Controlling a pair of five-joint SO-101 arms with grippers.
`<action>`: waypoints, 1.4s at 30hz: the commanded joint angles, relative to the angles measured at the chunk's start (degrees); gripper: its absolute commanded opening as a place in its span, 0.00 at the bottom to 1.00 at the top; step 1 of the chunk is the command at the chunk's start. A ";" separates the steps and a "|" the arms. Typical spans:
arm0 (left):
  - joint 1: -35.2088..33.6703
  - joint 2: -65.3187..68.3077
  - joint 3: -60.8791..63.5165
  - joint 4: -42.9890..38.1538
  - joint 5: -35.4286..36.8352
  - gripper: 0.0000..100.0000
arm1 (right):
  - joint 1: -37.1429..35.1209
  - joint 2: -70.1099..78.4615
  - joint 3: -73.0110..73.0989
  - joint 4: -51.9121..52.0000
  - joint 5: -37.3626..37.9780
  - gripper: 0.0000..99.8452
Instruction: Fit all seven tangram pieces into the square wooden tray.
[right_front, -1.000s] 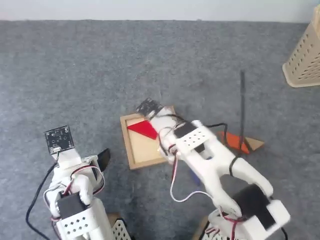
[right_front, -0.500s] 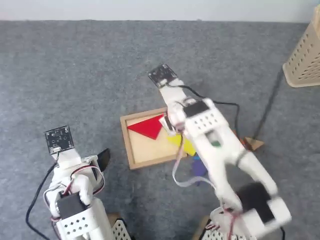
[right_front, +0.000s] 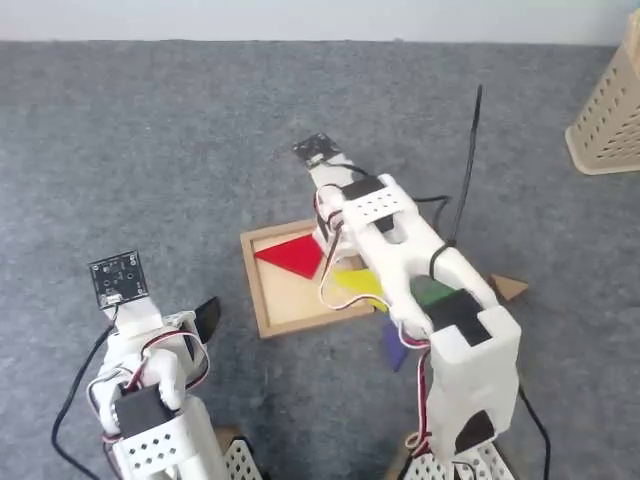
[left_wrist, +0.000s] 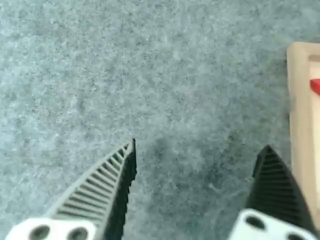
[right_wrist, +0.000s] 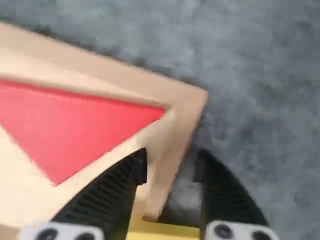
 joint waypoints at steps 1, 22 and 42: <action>0.09 -0.70 -0.75 -0.09 -0.09 0.35 | 5.76 -0.92 -2.46 0.75 -2.55 0.05; 0.09 -0.70 -0.75 -0.09 -0.09 0.35 | 15.52 -13.67 14.24 -1.71 -2.29 0.03; 0.09 -0.70 -0.75 -0.09 -0.09 0.35 | 25.89 -31.78 26.99 1.63 -2.37 0.04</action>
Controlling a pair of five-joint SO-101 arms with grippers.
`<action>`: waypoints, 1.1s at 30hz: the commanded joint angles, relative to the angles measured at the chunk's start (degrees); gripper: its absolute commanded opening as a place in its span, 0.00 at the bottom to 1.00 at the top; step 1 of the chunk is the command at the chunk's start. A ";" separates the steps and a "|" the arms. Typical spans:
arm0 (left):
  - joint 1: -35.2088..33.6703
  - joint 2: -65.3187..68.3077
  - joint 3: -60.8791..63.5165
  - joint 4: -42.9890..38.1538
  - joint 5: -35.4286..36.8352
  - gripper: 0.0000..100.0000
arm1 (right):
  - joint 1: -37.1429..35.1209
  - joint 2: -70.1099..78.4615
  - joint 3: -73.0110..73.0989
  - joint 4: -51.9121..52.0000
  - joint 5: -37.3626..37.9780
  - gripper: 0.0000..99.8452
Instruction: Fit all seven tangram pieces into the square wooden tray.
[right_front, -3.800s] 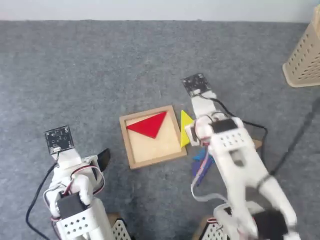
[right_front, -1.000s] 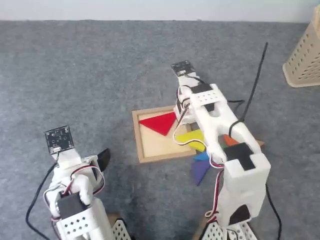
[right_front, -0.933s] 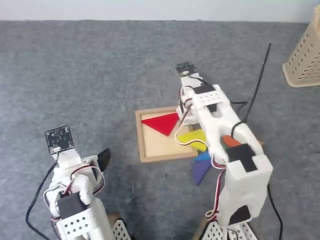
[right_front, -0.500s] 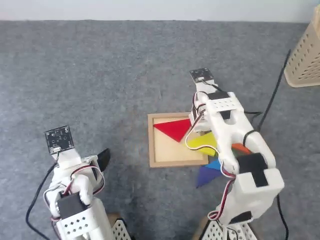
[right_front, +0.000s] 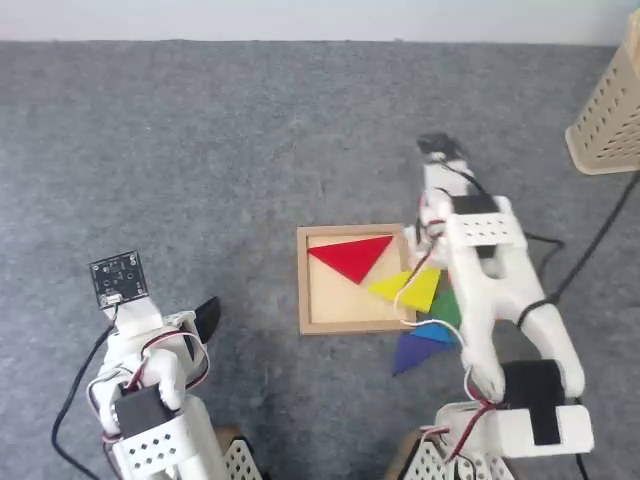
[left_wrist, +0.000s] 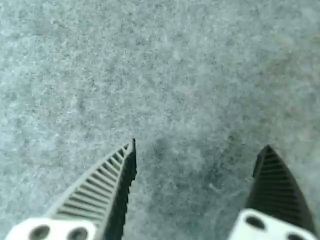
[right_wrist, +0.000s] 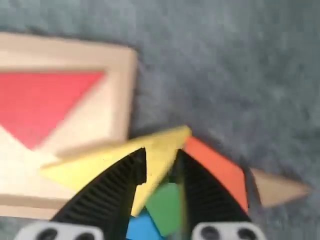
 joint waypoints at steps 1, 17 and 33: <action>0.09 -0.70 -0.75 -0.09 -0.09 0.35 | 6.37 -3.74 2.90 -2.07 -0.35 0.03; 0.09 -0.70 -0.75 -0.09 -0.09 0.35 | 2.86 -2.51 4.31 -6.64 -0.70 0.03; 0.09 -0.70 -0.75 -0.09 -0.09 0.35 | -9.89 9.45 -7.38 -8.13 -0.70 0.03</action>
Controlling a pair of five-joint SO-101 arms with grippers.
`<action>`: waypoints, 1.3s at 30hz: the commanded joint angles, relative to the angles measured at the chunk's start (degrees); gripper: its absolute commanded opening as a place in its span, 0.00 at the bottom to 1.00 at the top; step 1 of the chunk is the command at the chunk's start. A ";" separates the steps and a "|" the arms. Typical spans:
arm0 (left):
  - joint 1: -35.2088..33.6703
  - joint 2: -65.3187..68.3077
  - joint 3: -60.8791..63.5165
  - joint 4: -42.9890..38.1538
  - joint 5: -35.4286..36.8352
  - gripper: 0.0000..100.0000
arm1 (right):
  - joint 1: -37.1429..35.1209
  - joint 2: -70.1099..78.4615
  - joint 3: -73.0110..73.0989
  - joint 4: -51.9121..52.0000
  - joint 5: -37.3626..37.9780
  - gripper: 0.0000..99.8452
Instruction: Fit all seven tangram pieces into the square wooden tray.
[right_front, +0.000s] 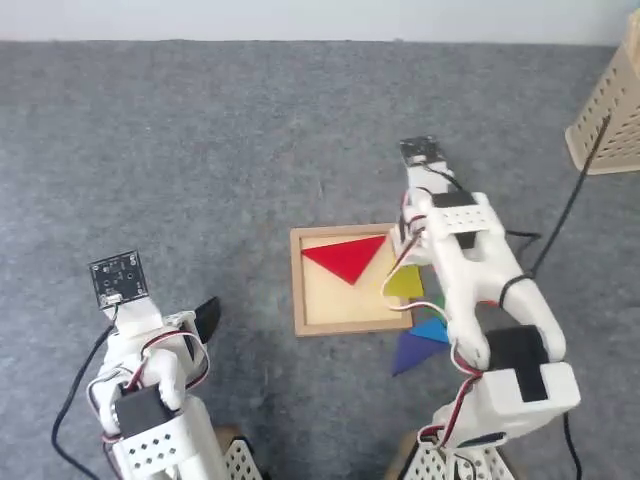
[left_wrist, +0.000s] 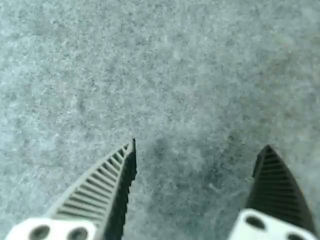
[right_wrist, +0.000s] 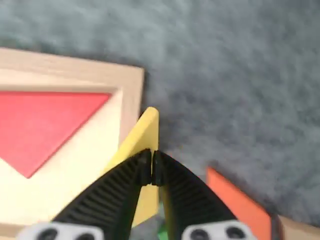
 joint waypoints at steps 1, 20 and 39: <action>0.09 -0.70 -0.75 -0.09 -0.09 0.35 | -5.93 -0.57 -3.16 -2.86 -0.70 0.03; 0.09 -0.70 -0.75 -0.09 -0.09 0.35 | -15.43 -3.03 -2.81 -3.38 -0.26 0.02; 0.09 -0.70 -0.75 -0.09 -0.09 0.35 | -24.22 -17.36 13.01 -3.30 -5.19 0.15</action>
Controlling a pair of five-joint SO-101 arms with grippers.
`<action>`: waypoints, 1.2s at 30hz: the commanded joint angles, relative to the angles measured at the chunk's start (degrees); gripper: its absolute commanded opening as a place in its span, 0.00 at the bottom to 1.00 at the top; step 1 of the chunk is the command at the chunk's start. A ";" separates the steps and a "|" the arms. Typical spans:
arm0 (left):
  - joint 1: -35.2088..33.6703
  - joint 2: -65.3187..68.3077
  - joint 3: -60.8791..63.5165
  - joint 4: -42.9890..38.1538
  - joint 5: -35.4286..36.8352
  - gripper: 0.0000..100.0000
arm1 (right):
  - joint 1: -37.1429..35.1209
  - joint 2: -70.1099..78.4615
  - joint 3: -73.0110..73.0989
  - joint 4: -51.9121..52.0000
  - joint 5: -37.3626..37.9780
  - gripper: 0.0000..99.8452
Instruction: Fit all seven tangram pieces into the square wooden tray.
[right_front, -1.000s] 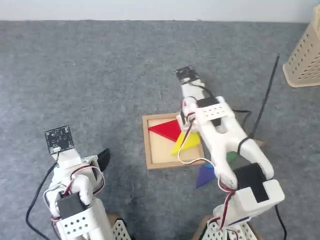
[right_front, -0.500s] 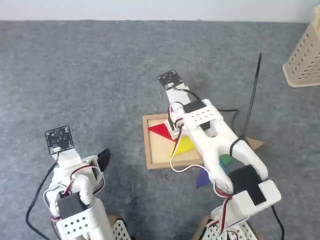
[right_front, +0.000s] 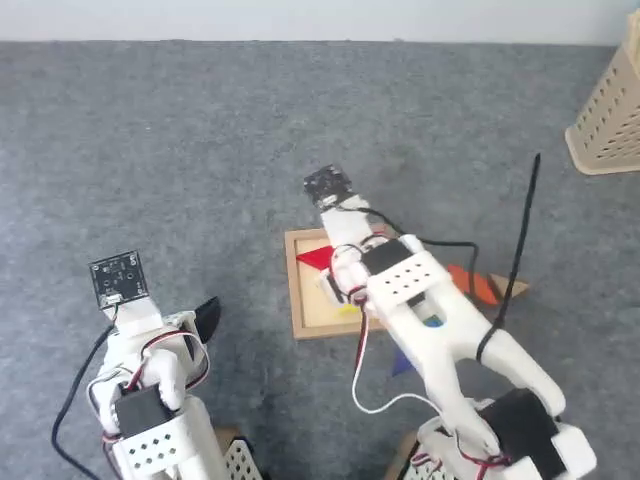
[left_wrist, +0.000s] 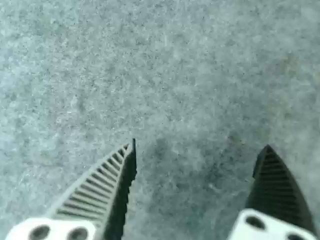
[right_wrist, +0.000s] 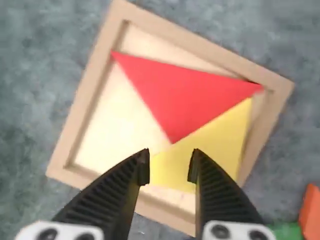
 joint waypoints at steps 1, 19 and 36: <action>0.09 -0.70 -0.75 -0.09 -0.09 0.35 | -2.59 2.07 -1.23 -0.31 -1.49 0.15; 0.09 -0.70 -0.75 -0.09 -0.09 0.35 | -3.65 9.01 -5.19 4.79 -10.29 0.15; 0.09 -0.70 -0.75 -0.09 -0.09 0.35 | 9.10 8.22 -18.99 9.71 -3.69 0.15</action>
